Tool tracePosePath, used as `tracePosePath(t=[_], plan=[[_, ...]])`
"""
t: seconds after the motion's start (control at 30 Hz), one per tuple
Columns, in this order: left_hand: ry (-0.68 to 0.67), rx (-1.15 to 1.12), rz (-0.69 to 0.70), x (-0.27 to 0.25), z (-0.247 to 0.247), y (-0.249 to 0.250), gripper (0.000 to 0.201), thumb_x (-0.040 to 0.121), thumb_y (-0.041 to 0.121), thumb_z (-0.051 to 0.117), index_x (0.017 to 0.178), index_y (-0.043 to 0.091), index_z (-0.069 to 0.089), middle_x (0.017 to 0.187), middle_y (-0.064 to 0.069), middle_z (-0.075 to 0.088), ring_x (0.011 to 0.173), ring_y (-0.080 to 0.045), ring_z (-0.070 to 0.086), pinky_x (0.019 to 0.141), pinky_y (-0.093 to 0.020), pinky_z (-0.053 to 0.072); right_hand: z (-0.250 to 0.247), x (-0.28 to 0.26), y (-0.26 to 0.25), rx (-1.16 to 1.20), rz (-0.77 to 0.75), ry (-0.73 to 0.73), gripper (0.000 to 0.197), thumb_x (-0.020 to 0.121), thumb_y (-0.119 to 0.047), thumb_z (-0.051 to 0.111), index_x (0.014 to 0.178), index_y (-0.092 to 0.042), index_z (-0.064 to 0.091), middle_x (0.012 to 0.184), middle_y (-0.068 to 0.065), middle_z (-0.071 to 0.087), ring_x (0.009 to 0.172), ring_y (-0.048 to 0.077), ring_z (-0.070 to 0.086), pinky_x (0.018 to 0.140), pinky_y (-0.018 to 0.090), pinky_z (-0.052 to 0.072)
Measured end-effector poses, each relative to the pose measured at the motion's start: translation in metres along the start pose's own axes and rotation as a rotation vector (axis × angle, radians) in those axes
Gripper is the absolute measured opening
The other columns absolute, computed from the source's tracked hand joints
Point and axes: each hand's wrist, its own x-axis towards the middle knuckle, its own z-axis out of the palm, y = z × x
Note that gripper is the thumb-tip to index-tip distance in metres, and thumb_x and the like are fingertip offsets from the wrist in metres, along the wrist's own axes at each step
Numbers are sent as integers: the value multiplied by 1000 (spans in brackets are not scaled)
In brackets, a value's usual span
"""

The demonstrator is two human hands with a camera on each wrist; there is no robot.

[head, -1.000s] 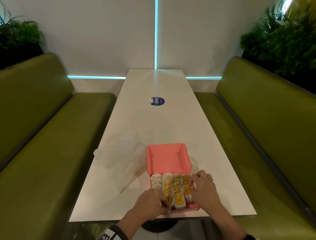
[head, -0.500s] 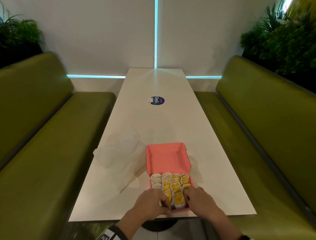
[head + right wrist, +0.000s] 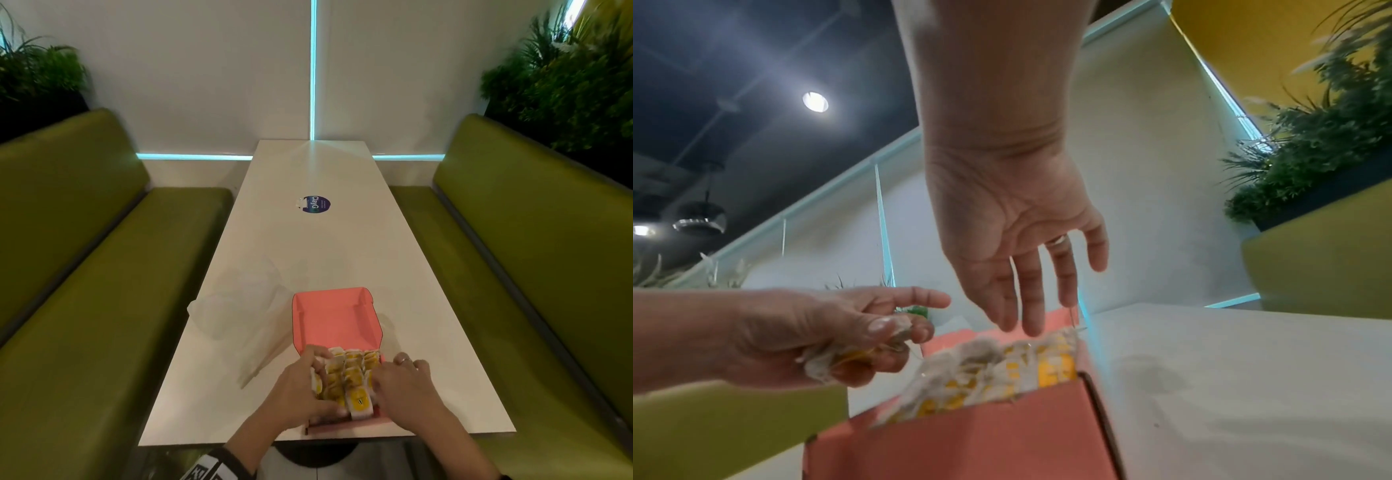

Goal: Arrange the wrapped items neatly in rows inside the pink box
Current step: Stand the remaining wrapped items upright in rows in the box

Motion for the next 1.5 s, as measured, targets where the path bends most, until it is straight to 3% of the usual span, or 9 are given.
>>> tracePosePath(t=[0.1,0.27,0.43,0.63,0.87,1.17,1.23,1.33,1.5], plan=[[23,-172,51,2,-1,-1,87,54,29,90,118,41,31,102,6,51,89,-6,53,69,-15,44,-17,1,-7,408,-49,125,12,92,-28,46,92,-27,58,98,-14,61,103,11,50,90,32,40],[34,-321,169,2,3,10,98,56,11,89,129,31,26,109,-3,44,71,-3,57,60,-14,44,-31,7,-28,1026,23,-62,15,90,-33,57,81,-21,61,77,-10,62,69,4,59,68,18,48],[84,-329,224,1,6,19,92,62,4,85,130,26,27,109,1,43,62,2,55,55,-10,41,-24,16,-37,1077,87,12,7,85,-23,64,84,-17,64,83,-3,64,77,11,60,73,24,50],[154,-480,163,-3,0,11,68,78,15,75,130,31,34,116,1,51,89,-3,61,76,-21,51,-30,16,-28,1277,101,100,8,83,-11,68,77,-12,63,71,-1,61,61,9,57,58,20,50],[187,-463,157,-5,-3,20,11,91,16,58,100,21,60,63,18,61,56,4,57,52,-10,42,-36,15,-23,1230,72,92,11,80,-23,71,86,-15,66,78,-4,66,66,10,62,58,17,45],[178,-434,156,-2,-3,13,44,81,10,71,115,33,54,98,6,66,92,-8,64,80,-21,52,-40,17,-16,1288,68,100,5,83,-14,69,79,-10,68,70,-2,63,58,9,58,61,23,49],[196,-417,150,-2,-5,10,52,77,12,75,117,35,53,115,18,59,105,-1,57,87,-18,49,-42,22,-12,1293,166,280,11,83,-13,69,73,-17,68,70,-4,63,58,11,56,65,28,49],[238,-422,124,-2,-8,8,58,71,34,78,122,38,50,127,23,50,113,-4,52,91,-21,49,-53,21,-4,1103,201,588,23,81,-17,72,66,-31,62,71,-13,64,60,1,55,61,11,42],[307,-499,155,-3,-13,21,30,88,30,56,117,28,56,99,8,59,67,-1,57,54,-12,44,-63,10,2,1086,-94,-94,9,78,-17,74,70,-17,70,68,-7,66,63,6,59,63,16,49]])
